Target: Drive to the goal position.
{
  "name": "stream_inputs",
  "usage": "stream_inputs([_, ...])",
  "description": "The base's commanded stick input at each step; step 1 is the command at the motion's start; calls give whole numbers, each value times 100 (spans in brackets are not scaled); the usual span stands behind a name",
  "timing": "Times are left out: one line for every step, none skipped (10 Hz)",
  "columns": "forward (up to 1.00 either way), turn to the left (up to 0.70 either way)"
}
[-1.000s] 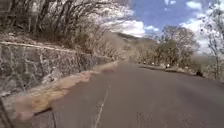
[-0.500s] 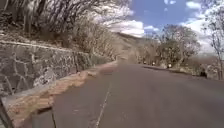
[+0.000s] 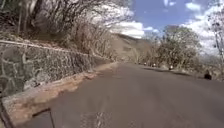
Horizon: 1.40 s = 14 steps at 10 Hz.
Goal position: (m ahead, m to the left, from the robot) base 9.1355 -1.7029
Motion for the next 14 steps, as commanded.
stream_inputs([70,0])
stream_inputs([70,0])
stream_inputs([70,0])
stream_inputs([70,0])
stream_inputs([70,0])
stream_inputs([70,0])
stream_inputs([70,0])
stream_inputs([70,0])
stream_inputs([70,0])
stream_inputs([70,0])
stream_inputs([70,0])
stream_inputs([70,0])
stream_inputs([70,0])
stream_inputs([70,0])
